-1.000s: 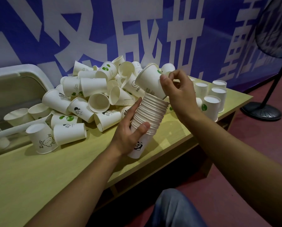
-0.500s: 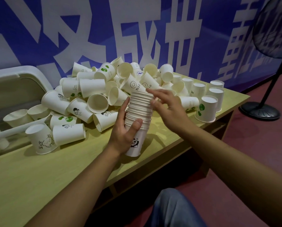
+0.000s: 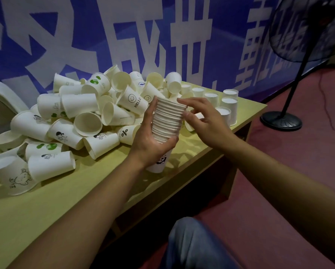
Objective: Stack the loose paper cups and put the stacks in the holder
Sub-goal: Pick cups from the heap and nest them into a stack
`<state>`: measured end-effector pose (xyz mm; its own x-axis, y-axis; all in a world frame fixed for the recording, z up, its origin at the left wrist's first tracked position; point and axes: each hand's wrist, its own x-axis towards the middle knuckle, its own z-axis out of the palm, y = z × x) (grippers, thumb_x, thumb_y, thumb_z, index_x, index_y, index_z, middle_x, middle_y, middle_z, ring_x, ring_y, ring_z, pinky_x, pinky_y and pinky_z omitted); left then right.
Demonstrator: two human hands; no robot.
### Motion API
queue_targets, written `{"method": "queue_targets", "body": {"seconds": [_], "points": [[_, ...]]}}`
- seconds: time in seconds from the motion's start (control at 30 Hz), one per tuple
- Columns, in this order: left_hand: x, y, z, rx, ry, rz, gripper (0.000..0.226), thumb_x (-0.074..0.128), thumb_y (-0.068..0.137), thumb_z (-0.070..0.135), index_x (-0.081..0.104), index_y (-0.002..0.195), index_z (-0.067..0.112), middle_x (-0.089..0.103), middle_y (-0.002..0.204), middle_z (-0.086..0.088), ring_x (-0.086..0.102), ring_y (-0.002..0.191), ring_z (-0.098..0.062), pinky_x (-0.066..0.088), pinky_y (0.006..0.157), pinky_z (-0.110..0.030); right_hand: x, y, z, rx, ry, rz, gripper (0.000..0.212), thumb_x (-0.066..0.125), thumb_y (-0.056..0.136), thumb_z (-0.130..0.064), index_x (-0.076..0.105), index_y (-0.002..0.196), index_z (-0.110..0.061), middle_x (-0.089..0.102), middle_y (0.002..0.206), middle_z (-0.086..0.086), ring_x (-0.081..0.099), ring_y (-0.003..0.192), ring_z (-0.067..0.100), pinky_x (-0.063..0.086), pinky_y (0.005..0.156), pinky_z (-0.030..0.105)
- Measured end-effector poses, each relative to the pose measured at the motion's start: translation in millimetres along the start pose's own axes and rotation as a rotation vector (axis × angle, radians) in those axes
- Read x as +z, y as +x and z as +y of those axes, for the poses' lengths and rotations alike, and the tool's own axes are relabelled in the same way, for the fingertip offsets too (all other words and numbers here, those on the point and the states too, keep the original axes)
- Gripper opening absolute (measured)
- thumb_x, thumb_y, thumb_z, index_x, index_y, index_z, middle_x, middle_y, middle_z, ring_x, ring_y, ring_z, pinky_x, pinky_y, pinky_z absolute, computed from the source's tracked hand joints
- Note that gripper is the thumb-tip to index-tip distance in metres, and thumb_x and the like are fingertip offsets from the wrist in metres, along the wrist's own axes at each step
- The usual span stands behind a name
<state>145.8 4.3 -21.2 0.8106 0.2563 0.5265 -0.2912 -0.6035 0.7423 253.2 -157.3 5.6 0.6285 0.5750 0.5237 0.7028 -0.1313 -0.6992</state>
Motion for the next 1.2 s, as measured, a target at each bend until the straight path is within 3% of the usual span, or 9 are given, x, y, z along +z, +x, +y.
{"method": "queue_targets", "body": {"seconds": [0.1, 0.23, 0.37, 0.53, 0.6, 0.7, 0.9, 1.03, 1.2], "points": [[16, 9, 4, 0.015, -0.015, -0.056, 0.107, 0.076, 0.07, 0.045, 0.006, 0.15, 0.059, 0.045, 0.147, 0.01, 0.059, 0.12, -0.006, 0.057, 0.095, -0.035, -21, -2, 25, 0.0, -0.208, 0.17, 0.026, 0.063, 0.095, -0.034, 0.063, 0.12, -0.03, 0.047, 0.128, -0.008, 0.048, 0.118, 0.015, 0.047, 0.095, 0.033], [34, 20, 10, 0.037, 0.033, -0.125, 0.106, 0.074, 0.069, 0.047, 0.007, 0.151, 0.06, 0.044, 0.144, 0.012, 0.06, 0.115, -0.007, 0.059, 0.09, -0.036, -45, -4, 53, 0.164, -0.416, 0.319, 0.031, 0.074, 0.086, -0.032, 0.06, 0.111, -0.019, 0.045, 0.129, 0.005, 0.04, 0.123, 0.025, 0.028, 0.093, 0.023], [48, 30, 11, 0.033, 0.039, -0.162, 0.104, 0.072, 0.07, 0.048, 0.009, 0.153, 0.055, 0.045, 0.144, 0.013, 0.061, 0.114, -0.011, 0.058, 0.091, -0.044, -52, -3, 69, 0.326, -0.417, 0.244, 0.04, 0.074, 0.085, -0.04, 0.058, 0.116, -0.02, 0.041, 0.141, 0.006, 0.035, 0.129, 0.026, 0.025, 0.095, 0.024], [53, 36, 10, 0.01, 0.043, -0.177, 0.103, 0.071, 0.07, 0.052, 0.01, 0.152, 0.056, 0.045, 0.141, 0.015, 0.062, 0.112, -0.008, 0.059, 0.09, -0.042, -48, 0, 83, 0.34, -0.397, 0.139, 0.037, 0.075, 0.084, -0.04, 0.062, 0.113, -0.02, 0.046, 0.141, 0.005, 0.042, 0.126, 0.024, 0.033, 0.097, 0.03], [52, 37, 9, 0.004, 0.036, -0.177, 0.101, 0.072, 0.07, 0.05, 0.011, 0.151, 0.058, 0.044, 0.141, 0.014, 0.061, 0.111, -0.008, 0.059, 0.088, -0.039, -48, 1, 86, 0.331, -0.358, 0.162, 0.032, 0.076, 0.084, -0.037, 0.06, 0.106, -0.02, 0.054, 0.13, 0.004, 0.05, 0.111, 0.019, 0.04, 0.083, 0.02], [52, 37, 8, 0.001, 0.006, -0.167, 0.099, 0.073, 0.069, 0.049, 0.015, 0.149, 0.059, 0.045, 0.144, 0.009, 0.061, 0.112, -0.01, 0.058, 0.084, -0.028, -48, -1, 88, 0.331, -0.269, 0.226, 0.028, 0.077, 0.083, -0.032, 0.054, 0.09, -0.02, 0.056, 0.114, -0.001, 0.051, 0.095, 0.013, 0.032, 0.063, 0.01], [48, 36, 8, -0.034, -0.038, -0.179, 0.098, 0.072, 0.065, 0.053, 0.02, 0.148, 0.057, 0.052, 0.136, 0.0, 0.065, 0.102, -0.013, 0.057, 0.074, -0.022, -53, -10, 100, 0.25, -0.14, 0.427, 0.041, 0.082, 0.078, -0.036, 0.048, 0.094, -0.019, 0.052, 0.106, -0.001, 0.056, 0.093, 0.019, 0.043, 0.066, 0.015], [48, 37, 10, -0.028, 0.001, -0.224, 0.096, 0.07, 0.065, 0.054, 0.016, 0.145, 0.066, 0.051, 0.138, 0.002, 0.065, 0.103, -0.015, 0.06, 0.08, -0.033, -58, -9, 91, 0.187, 0.046, 0.526, 0.052, 0.08, 0.081, -0.032, 0.042, 0.116, -0.024, 0.048, 0.113, 0.002, 0.055, 0.097, 0.012, 0.05, 0.069, 0.013], [47, 39, 11, -0.077, 0.019, -0.341, 0.096, 0.068, 0.063, 0.058, 0.019, 0.146, 0.065, 0.048, 0.136, 0.008, 0.062, 0.105, -0.012, 0.058, 0.081, -0.024, -59, 2, 69, 0.144, 0.208, 0.509, 0.037, 0.074, 0.087, -0.024, 0.053, 0.117, -0.029, 0.04, 0.121, 0.005, 0.054, 0.107, 0.013, 0.054, 0.07, 0.014]]}}
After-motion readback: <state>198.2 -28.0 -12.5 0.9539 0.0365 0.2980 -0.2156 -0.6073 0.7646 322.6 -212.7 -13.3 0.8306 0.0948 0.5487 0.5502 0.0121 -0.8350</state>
